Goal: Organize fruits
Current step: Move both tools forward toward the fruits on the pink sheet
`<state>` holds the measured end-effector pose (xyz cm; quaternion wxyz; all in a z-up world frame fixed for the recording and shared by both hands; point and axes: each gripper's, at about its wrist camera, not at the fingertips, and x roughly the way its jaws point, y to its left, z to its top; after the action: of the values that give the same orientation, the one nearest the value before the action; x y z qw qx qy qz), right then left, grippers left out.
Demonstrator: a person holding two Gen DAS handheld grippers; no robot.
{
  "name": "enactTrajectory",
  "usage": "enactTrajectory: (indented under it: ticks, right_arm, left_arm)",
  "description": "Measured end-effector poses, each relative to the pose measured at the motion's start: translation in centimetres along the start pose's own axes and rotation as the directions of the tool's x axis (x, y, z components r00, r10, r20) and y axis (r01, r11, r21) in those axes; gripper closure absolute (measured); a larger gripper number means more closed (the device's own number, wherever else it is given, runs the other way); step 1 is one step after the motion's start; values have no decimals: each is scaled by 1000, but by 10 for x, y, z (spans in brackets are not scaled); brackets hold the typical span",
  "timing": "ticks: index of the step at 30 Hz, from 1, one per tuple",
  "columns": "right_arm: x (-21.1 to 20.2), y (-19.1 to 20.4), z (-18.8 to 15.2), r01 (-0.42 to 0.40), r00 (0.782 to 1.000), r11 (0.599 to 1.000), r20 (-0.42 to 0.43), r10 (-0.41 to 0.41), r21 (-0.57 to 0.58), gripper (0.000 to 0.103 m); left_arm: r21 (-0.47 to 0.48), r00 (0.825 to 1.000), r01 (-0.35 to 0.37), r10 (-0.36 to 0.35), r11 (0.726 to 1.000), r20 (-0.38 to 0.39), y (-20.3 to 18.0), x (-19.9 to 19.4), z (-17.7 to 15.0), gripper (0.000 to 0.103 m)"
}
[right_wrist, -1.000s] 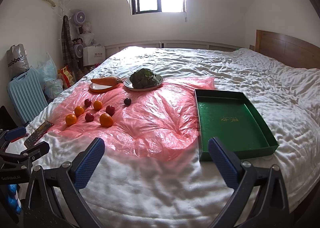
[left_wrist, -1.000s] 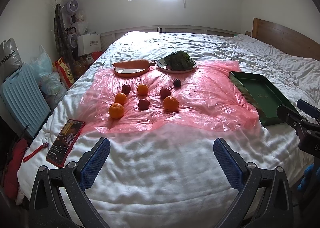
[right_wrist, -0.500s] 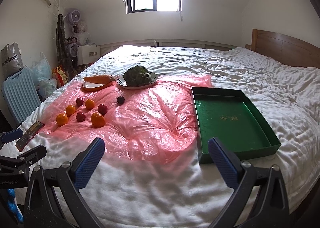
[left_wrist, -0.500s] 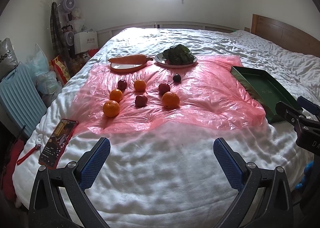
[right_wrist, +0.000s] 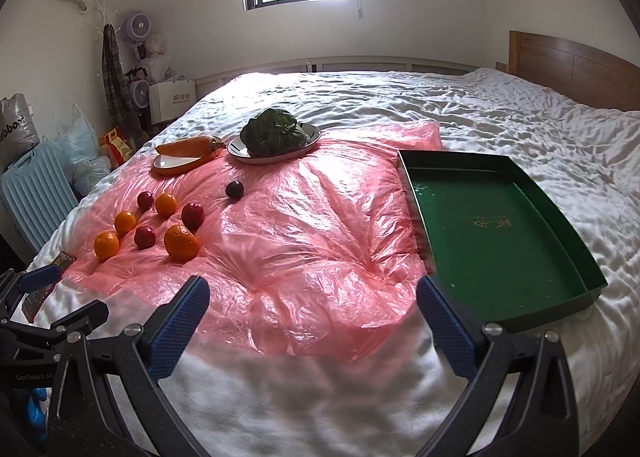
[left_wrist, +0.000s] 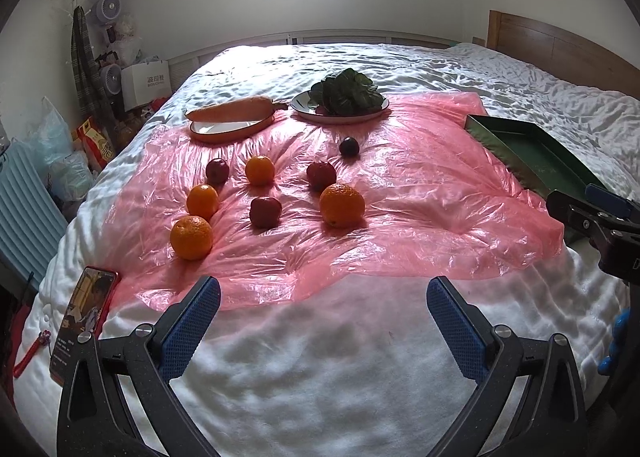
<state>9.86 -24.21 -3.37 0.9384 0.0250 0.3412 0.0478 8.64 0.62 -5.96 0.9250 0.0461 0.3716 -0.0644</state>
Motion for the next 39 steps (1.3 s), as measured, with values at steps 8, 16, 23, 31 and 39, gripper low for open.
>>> enactTrajectory:
  ticks: [8, 16, 23, 31, 39]
  right_arm:
    - [22, -8, 9, 53, 998, 998, -40, -52, 29, 0]
    - [33, 3, 35, 50, 996, 999, -71, -51, -8, 0]
    - [44, 0, 37, 50, 990, 999, -132, -47, 19, 0]
    - [46, 3, 35, 22, 987, 1000, -162, -21, 8, 0]
    - [49, 17, 43, -40, 982, 999, -185, 36, -14, 0]
  left_arm:
    - [9, 997, 75, -75, 997, -21, 1, 31, 12, 2]
    - [33, 995, 98, -97, 995, -36, -6, 42, 32, 2]
    - [48, 985, 137, -131, 989, -111, -12, 54, 40, 2]
    - [14, 966, 164, -157, 986, -205, -22, 63, 44, 2]
    - [19, 961, 137, -128, 990, -246, -13, 54, 51, 2]
